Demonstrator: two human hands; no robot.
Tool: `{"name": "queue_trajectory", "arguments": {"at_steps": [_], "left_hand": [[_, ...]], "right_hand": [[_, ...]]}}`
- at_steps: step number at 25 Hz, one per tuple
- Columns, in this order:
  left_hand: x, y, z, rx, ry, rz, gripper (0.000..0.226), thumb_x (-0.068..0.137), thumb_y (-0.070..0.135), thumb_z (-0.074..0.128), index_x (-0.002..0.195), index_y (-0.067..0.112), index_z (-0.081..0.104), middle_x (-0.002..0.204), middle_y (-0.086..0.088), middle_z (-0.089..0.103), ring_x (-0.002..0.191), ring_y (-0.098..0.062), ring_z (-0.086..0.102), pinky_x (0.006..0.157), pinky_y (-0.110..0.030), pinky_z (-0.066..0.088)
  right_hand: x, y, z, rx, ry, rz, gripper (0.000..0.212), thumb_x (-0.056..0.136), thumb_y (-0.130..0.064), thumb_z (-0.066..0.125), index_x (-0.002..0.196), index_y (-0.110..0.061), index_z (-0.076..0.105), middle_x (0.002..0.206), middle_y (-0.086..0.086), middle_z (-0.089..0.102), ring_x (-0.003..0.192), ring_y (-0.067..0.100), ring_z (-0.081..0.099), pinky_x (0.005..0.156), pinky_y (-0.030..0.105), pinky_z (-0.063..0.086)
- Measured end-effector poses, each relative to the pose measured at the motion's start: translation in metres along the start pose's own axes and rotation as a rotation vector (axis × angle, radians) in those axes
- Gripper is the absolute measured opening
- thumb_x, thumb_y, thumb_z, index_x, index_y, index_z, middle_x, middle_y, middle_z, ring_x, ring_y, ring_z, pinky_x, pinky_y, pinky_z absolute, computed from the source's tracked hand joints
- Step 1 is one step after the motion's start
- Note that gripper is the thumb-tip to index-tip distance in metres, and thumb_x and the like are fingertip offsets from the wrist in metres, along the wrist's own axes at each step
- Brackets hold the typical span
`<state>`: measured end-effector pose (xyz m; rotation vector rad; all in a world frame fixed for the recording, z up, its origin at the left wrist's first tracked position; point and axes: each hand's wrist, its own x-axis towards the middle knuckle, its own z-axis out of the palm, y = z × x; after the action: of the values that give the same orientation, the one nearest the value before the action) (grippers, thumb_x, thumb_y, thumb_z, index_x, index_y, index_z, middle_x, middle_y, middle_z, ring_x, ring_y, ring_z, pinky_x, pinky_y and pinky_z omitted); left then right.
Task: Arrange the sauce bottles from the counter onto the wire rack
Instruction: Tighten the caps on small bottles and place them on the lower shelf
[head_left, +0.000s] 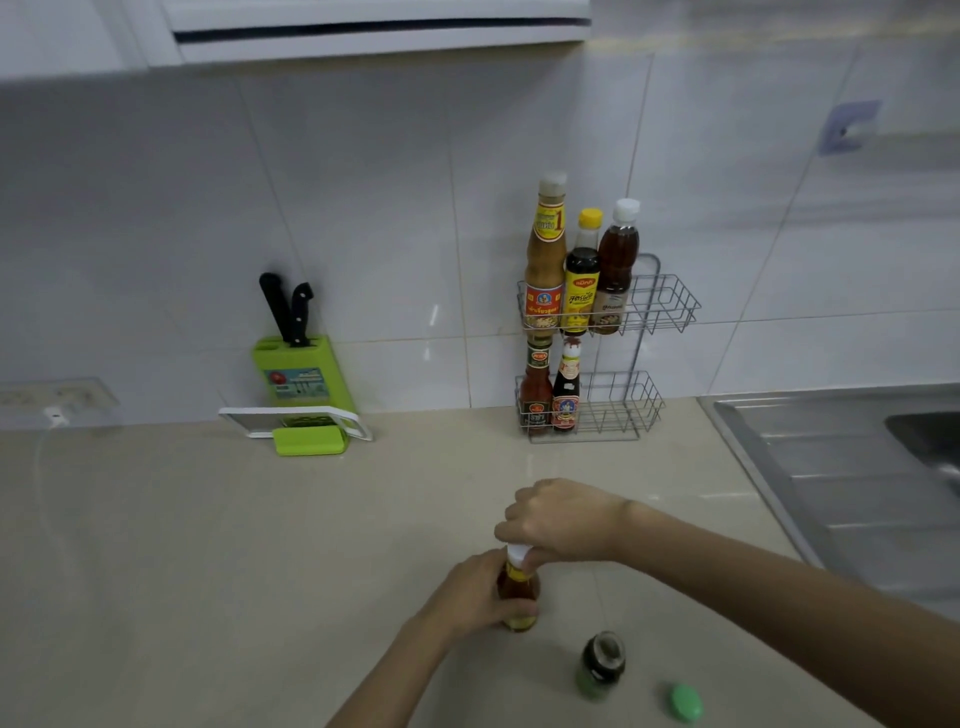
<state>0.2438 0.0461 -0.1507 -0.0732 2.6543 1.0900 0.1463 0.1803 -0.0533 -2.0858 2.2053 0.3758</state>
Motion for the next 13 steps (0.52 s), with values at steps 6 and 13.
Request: {"name": "queue_trajectory", "arguments": {"at_steps": [6,13], "left_hand": [[0.0,-0.001,0.005,0.023,0.039,-0.033,0.042,0.075,0.044,0.071,0.11,0.024,0.058,0.093,0.011,0.059,0.083,-0.008,0.053,0.062,-0.019,0.038],[-0.003,-0.002,0.024,-0.088,0.305,-0.125,0.031,0.077,0.052,0.065,0.099,0.038,0.049,0.096,0.014,0.065,0.093,-0.012,0.064,0.073,-0.025,0.047]], "right_hand": [[0.004,-0.005,0.007,-0.028,0.004,0.066,0.037,0.095,-0.041,0.043,0.114,-0.01,0.044,0.095,0.016,0.063,0.076,0.031,0.054,0.076,0.043,0.042],[0.019,-0.02,0.014,0.056,0.044,0.306,0.033,0.1,-0.032,0.036,0.117,-0.005,0.041,0.103,0.021,0.065,0.089,0.038,0.061,0.074,0.041,0.038]]}}
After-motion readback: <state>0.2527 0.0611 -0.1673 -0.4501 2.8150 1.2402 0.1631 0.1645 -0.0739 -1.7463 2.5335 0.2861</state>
